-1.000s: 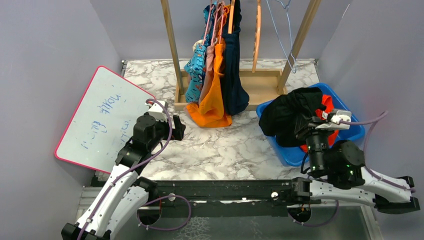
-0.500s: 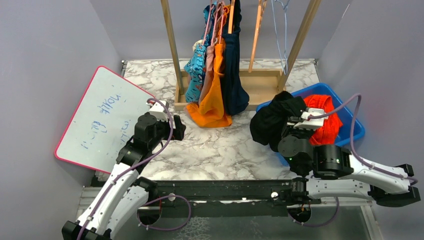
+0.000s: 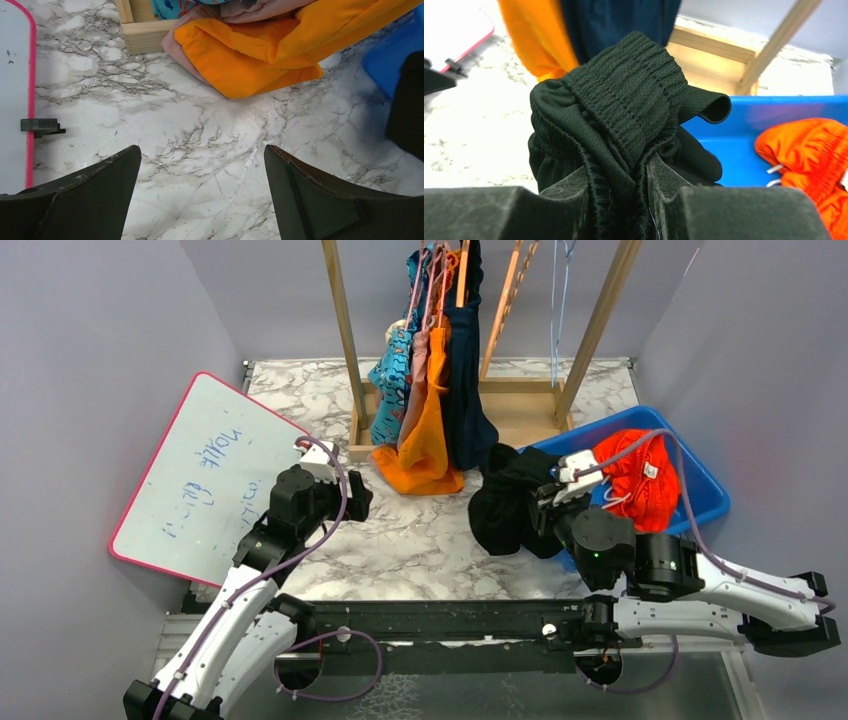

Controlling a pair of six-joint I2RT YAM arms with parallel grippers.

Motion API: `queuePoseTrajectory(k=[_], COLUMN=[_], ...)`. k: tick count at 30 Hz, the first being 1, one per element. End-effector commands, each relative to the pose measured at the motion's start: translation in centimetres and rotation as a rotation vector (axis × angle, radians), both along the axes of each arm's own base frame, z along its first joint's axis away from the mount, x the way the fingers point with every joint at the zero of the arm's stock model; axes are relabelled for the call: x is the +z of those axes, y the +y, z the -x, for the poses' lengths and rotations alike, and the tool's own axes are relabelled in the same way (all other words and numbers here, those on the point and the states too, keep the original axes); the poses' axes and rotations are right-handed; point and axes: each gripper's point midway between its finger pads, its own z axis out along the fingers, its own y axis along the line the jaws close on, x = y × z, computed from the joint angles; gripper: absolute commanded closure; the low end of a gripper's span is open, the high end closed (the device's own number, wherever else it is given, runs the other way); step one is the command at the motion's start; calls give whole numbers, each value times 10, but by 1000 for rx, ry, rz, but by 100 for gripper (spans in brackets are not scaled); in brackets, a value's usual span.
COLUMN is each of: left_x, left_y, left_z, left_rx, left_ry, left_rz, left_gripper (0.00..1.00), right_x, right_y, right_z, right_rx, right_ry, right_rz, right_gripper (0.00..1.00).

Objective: Remove the shorts from the hanger
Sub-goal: Place the shorts in the basket.

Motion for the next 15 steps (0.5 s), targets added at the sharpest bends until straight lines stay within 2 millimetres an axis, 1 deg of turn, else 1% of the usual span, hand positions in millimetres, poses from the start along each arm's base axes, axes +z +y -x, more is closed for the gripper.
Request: queuePoseTrajectory(k=[1, 3, 5, 7, 8, 10, 11, 12, 13, 15], left_x=[9, 9, 8, 8, 9, 9, 9, 9, 9, 9], left_y=[-4, -5, -5, -5, -4, -5, -4, -4, -5, -4], left_z=[2, 2, 2, 2, 2, 2, 2, 2, 2, 2], left_rx=[-17, -20, -22, -20, -18, -18, -17, -16, -18, -16], left_ry=[-14, -13, -11, -12, -13, -14, -14, -14, -13, -15], left_rz=[19, 18, 17, 17, 18, 18, 17, 17, 17, 17], left_gripper=[4, 4, 4, 4, 4, 4, 4, 4, 4, 4], right_x=[22, 21, 12, 5, -1, -13, -20, -28, -36, -48], right_y=[50, 69, 81, 95, 105, 117, 119, 117, 115, 109], right_z=[16, 28, 34, 44, 52, 57, 52, 42, 30, 1], right_rx=[253, 377, 427, 512, 571, 605, 578, 520, 483, 473], right_ry=[18, 41, 87, 131, 169, 235, 266, 299, 333, 400], right_rz=[-26, 5, 55, 84, 93, 96, 100, 106, 98, 19], right_gripper=[98, 98, 98, 98, 98, 98, 98, 98, 98, 98])
